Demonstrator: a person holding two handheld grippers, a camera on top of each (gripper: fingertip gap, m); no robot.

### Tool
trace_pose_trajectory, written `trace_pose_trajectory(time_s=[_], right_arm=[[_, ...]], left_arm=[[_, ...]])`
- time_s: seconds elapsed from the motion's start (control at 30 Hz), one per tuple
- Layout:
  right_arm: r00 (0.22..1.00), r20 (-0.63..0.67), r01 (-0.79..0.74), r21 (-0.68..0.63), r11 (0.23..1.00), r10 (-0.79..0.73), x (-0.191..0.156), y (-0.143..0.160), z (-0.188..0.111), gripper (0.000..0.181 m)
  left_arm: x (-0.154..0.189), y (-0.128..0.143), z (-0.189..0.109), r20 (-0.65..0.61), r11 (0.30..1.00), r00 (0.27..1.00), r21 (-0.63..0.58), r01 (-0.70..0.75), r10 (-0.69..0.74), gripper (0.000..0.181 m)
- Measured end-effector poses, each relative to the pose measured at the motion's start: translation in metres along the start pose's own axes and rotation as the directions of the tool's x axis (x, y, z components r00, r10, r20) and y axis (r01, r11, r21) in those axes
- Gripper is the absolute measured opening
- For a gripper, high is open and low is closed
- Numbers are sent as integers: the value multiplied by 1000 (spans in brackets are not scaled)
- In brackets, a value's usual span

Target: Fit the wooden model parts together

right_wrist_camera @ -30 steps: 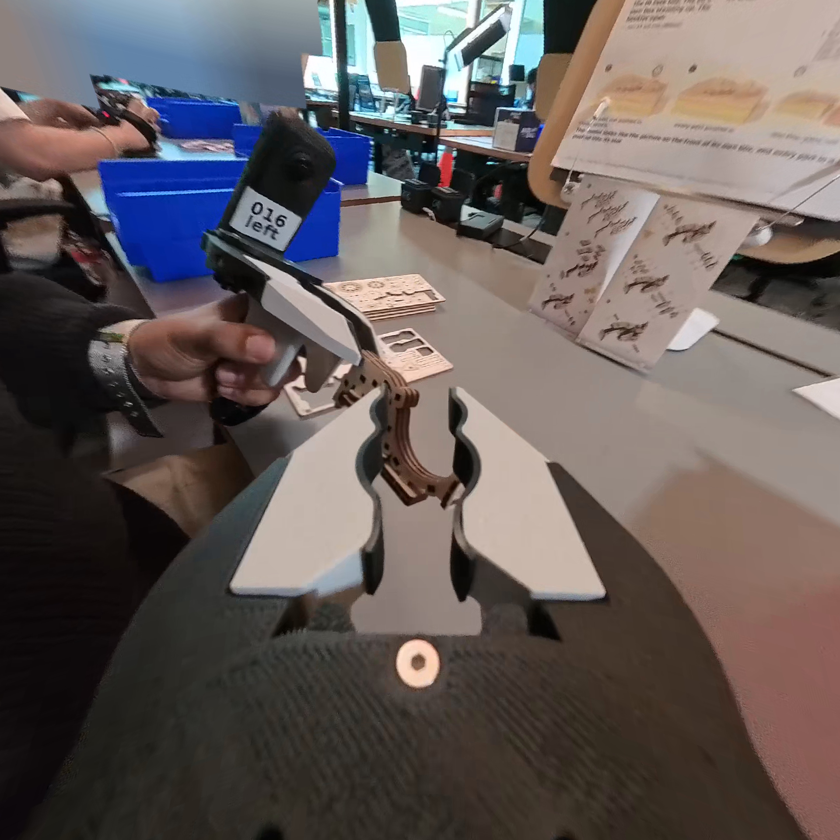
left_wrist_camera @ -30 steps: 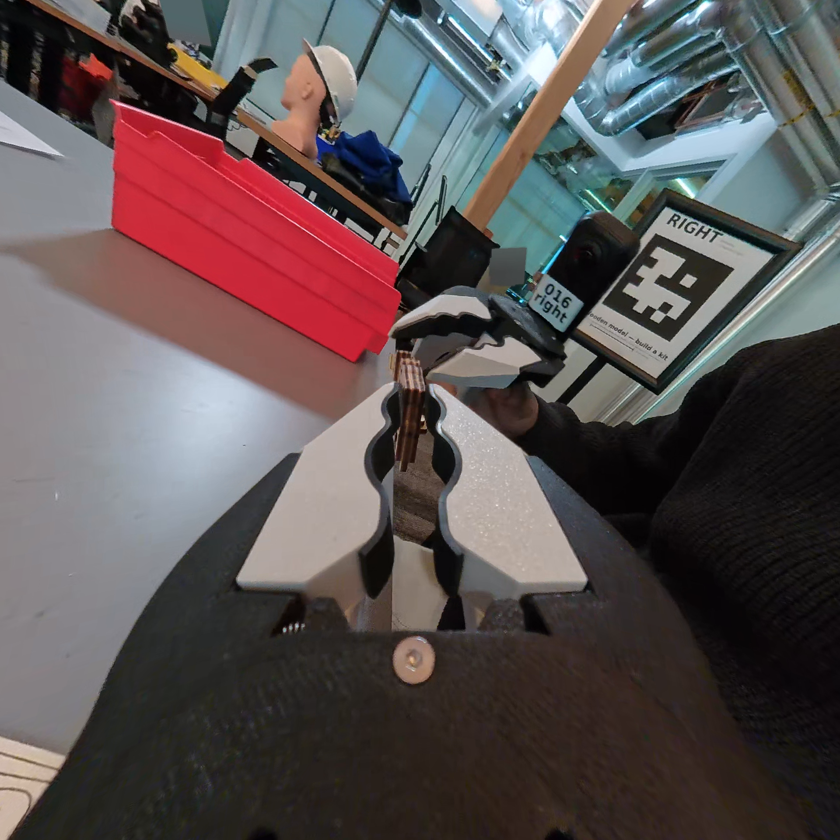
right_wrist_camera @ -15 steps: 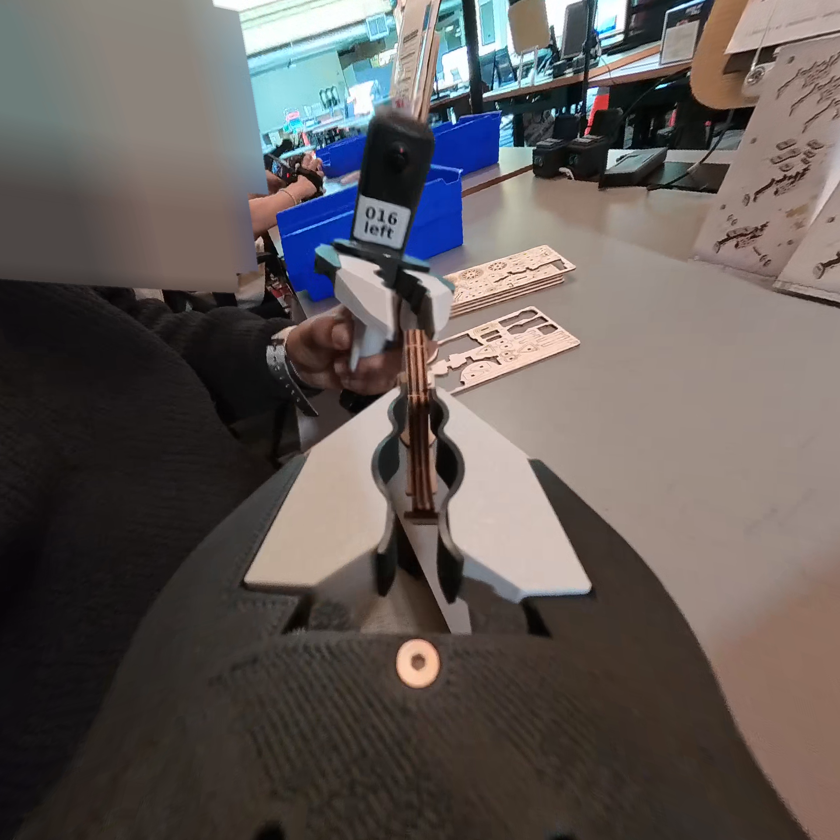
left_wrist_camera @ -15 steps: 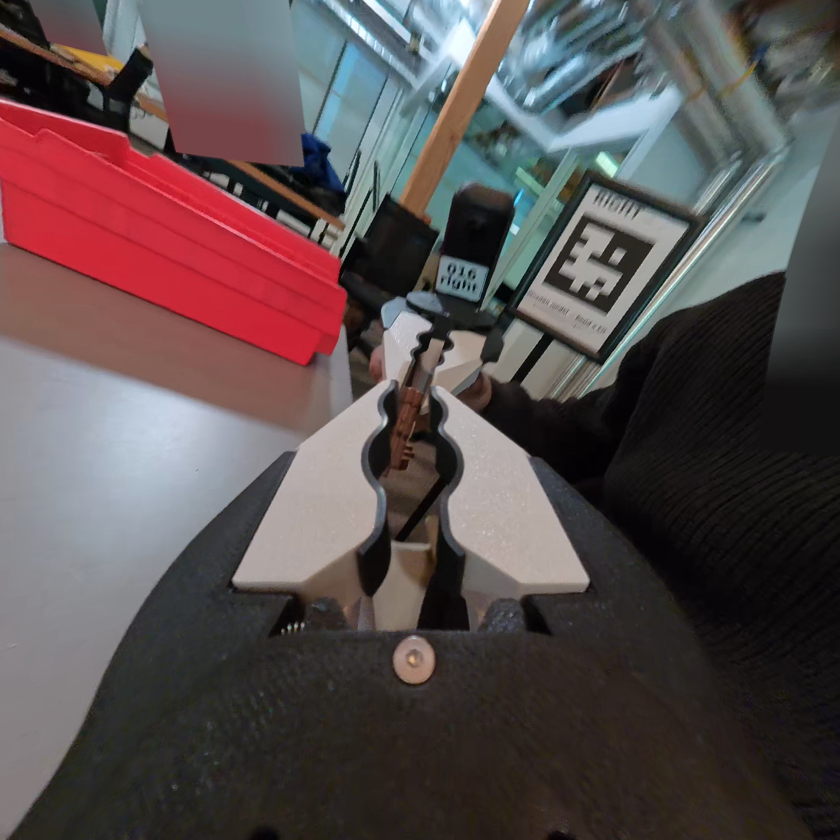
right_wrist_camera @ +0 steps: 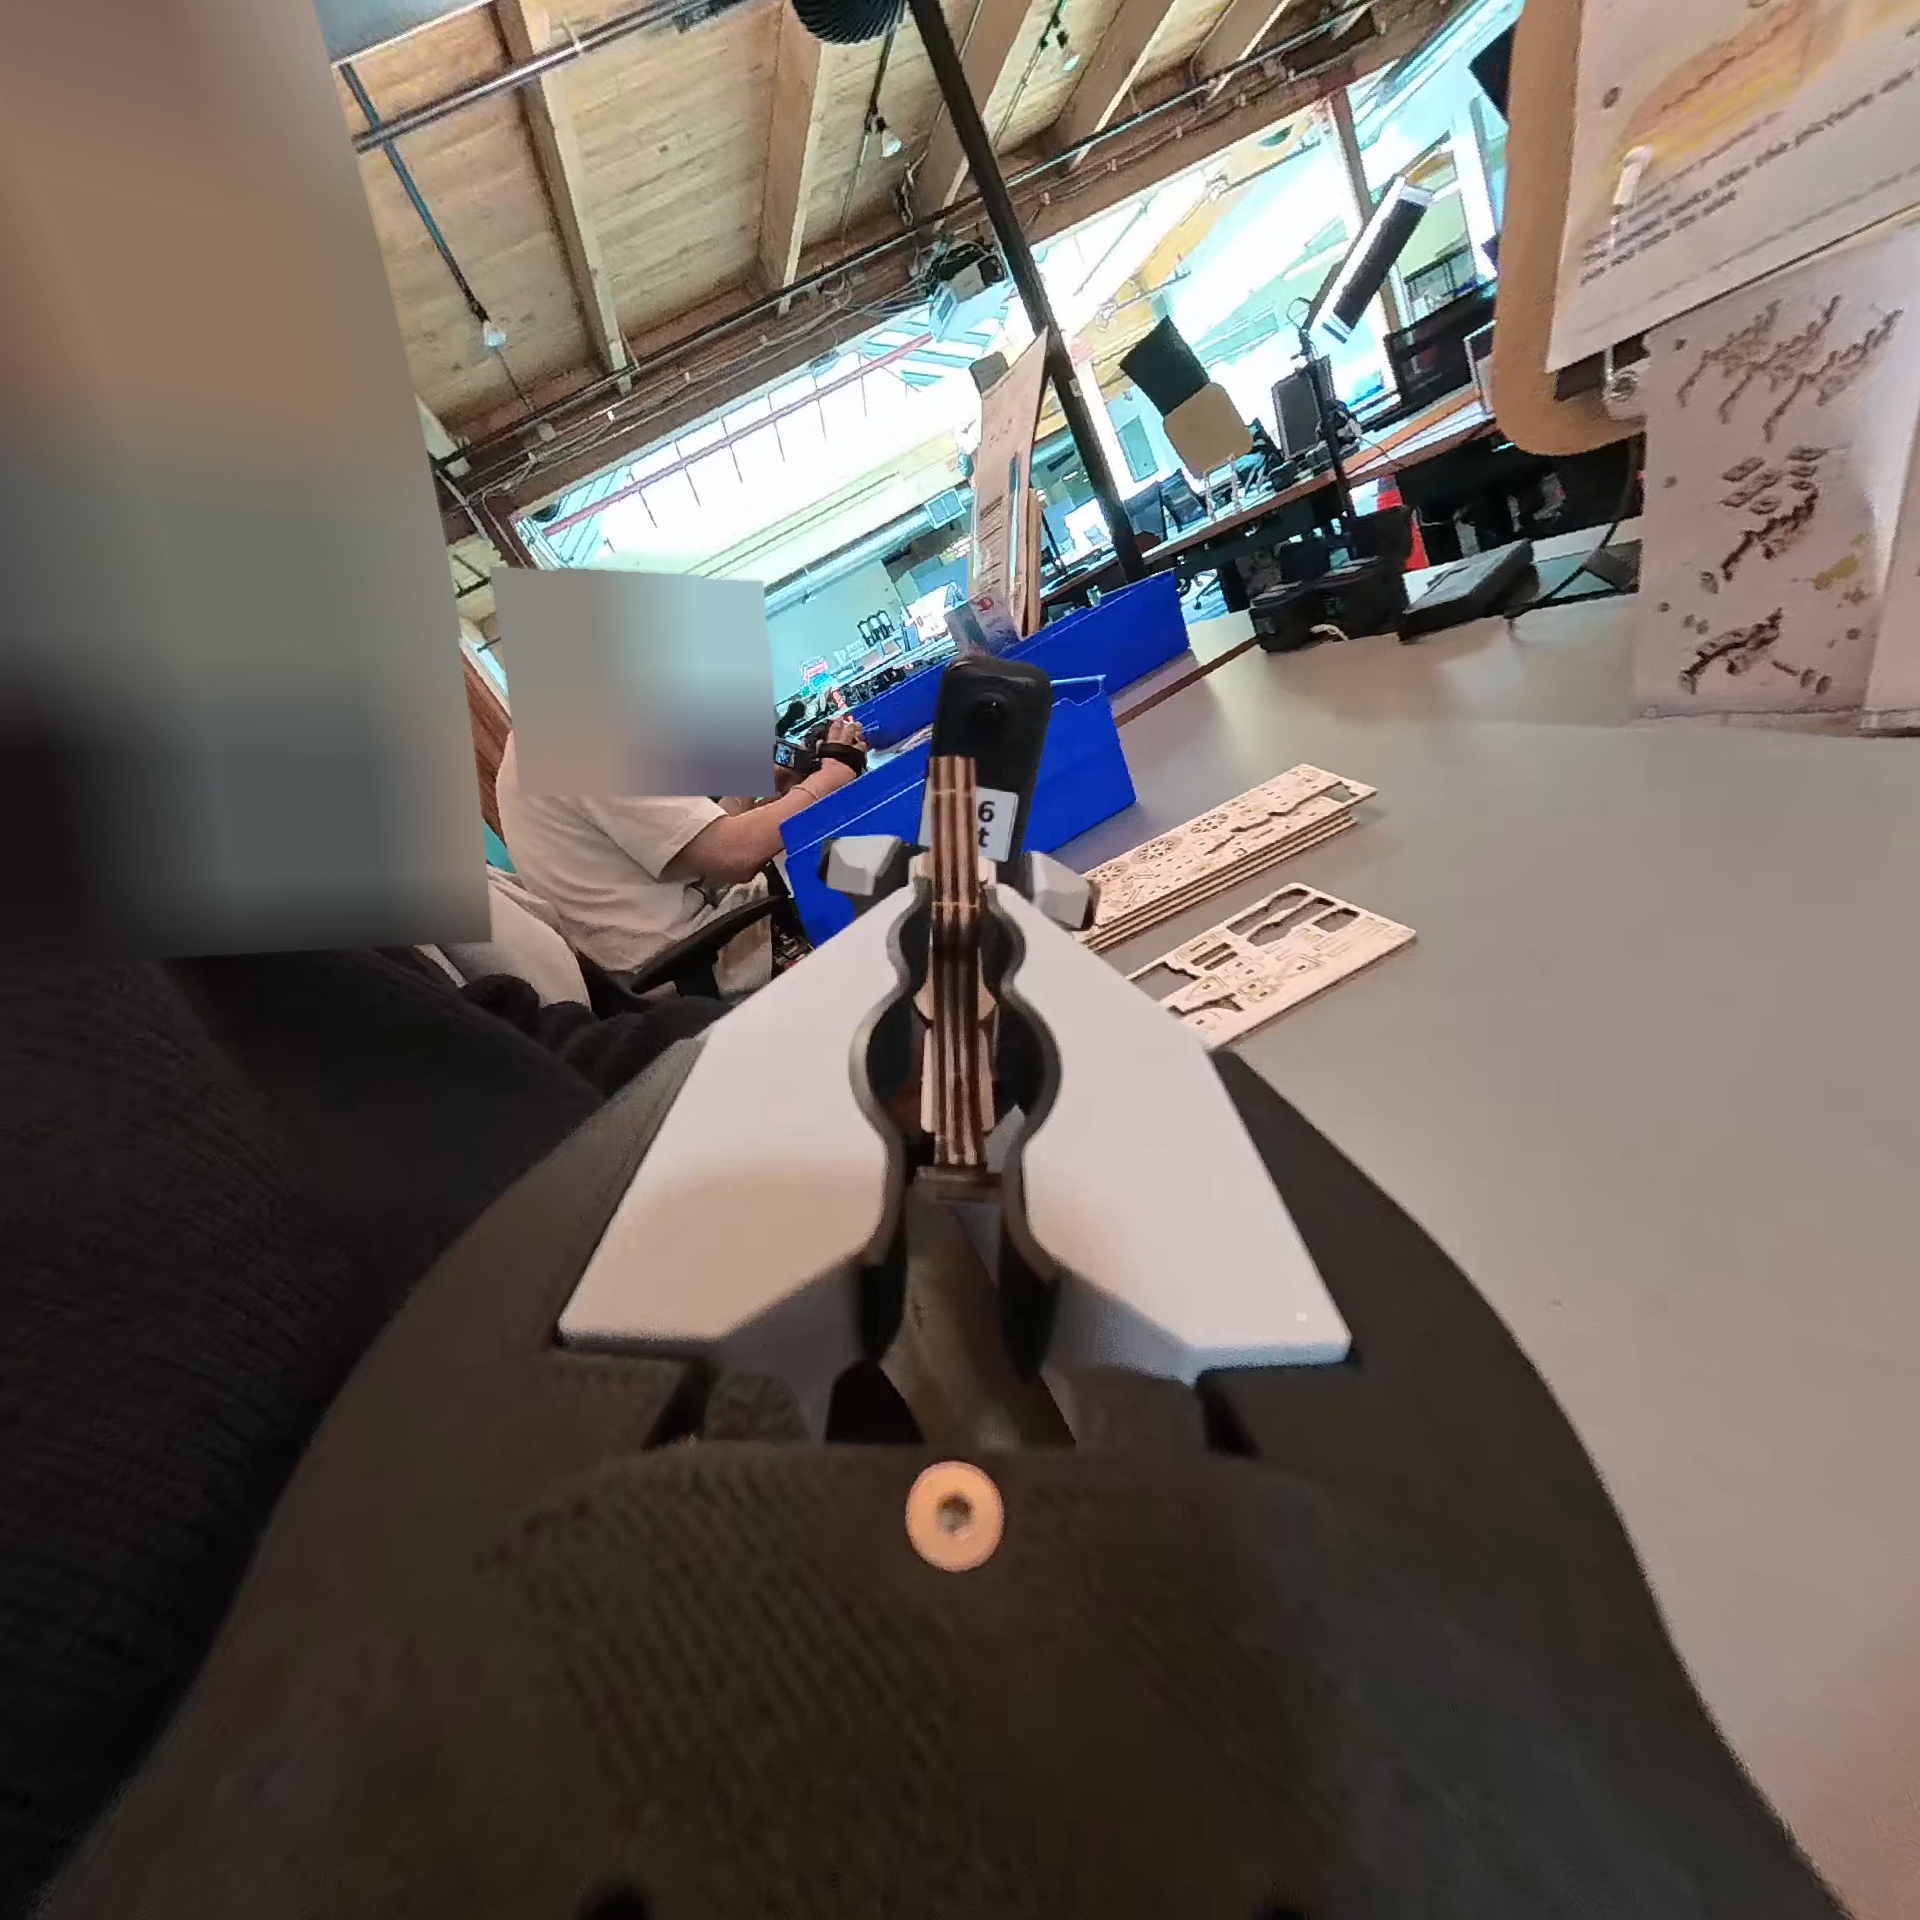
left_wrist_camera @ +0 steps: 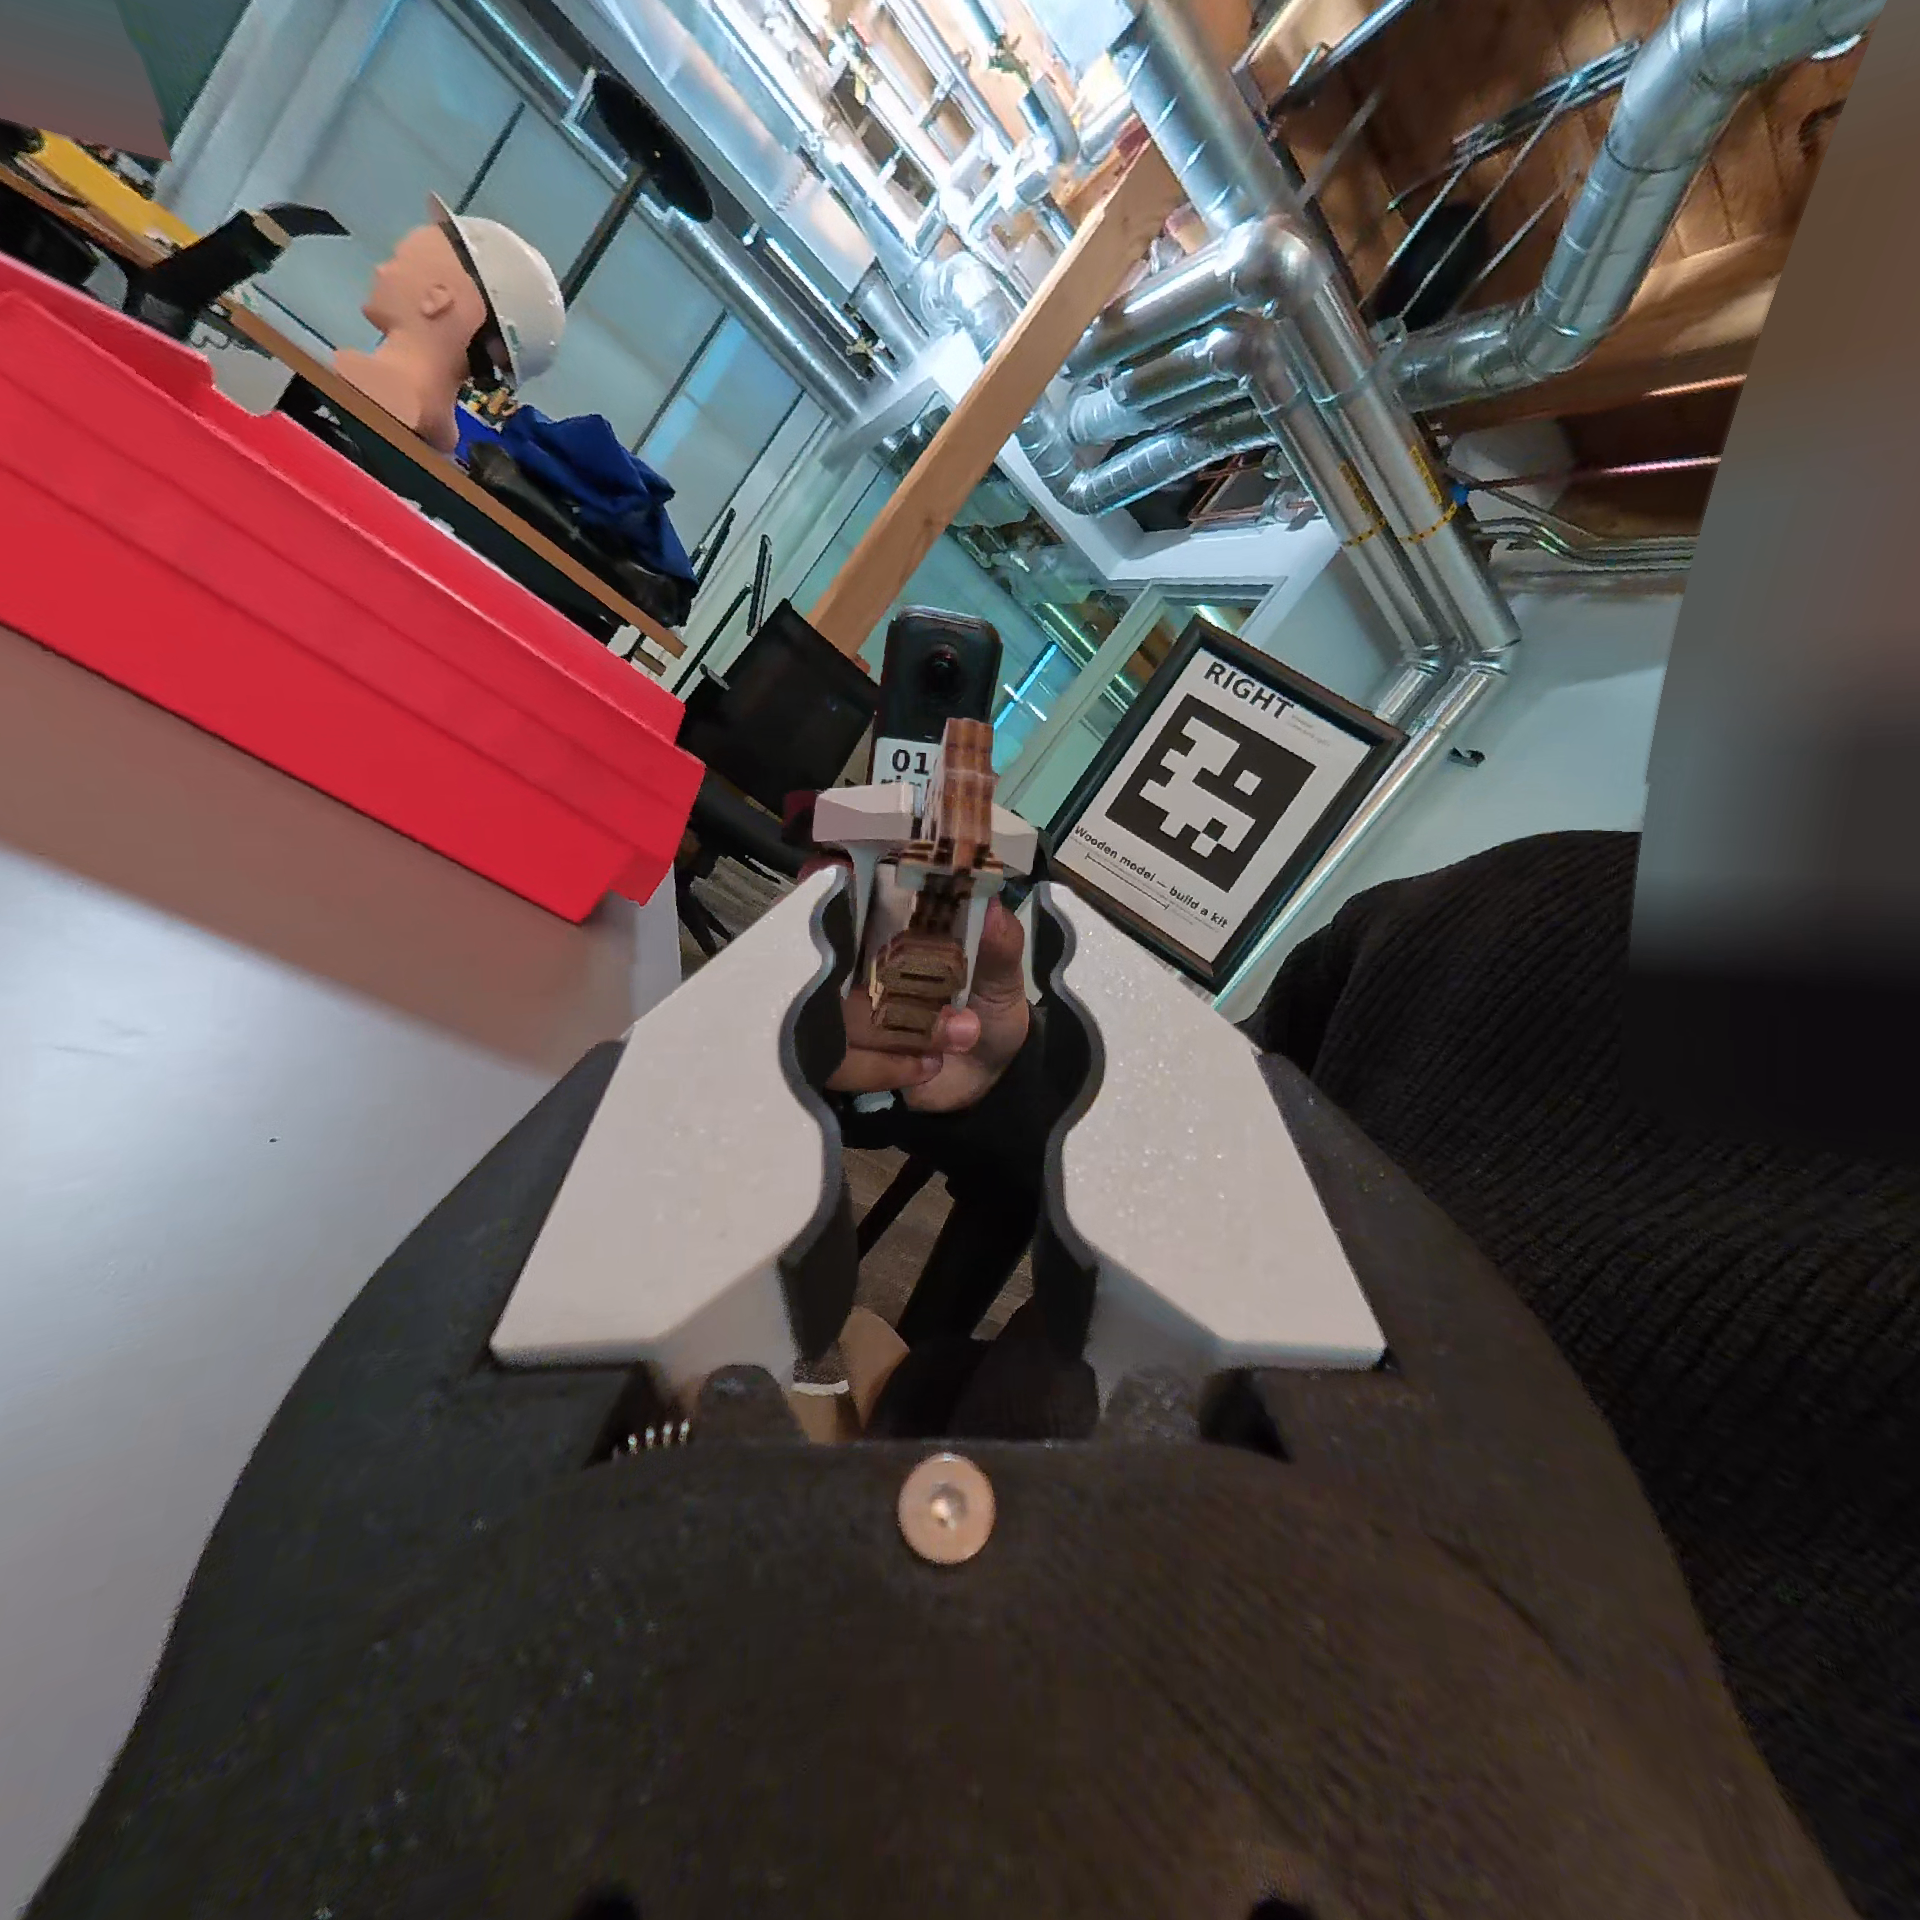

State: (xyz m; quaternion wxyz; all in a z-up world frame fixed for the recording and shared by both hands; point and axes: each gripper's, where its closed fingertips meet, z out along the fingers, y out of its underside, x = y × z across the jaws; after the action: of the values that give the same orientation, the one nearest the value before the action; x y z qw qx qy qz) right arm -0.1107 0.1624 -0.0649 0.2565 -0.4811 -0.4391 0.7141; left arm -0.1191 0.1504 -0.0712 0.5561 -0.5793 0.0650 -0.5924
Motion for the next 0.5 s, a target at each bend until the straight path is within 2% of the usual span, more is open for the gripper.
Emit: trace_pose_trajectory(time_s=[0.1,0.27,0.37,0.5], right_arm=[[1000,22,-10,10,1000,10,-3,-2,1,7],[993,67,-98,63,993,93,-4,-7,-1,7],[992,60,-119,86,989,114,-4,-8,0,7],[992,40,-125,105,987,122,-3,-8,2,7]], left_arm=[[4,-3,-2,-25,1000,1000,9,0,0,25],[11,7,5,-80,999,997,-29,20,-22,31],[12,15,12,-60,998,998,-60,-14,11,34],[11,14,15,-33,1000,999,-21,-19,18,35]])
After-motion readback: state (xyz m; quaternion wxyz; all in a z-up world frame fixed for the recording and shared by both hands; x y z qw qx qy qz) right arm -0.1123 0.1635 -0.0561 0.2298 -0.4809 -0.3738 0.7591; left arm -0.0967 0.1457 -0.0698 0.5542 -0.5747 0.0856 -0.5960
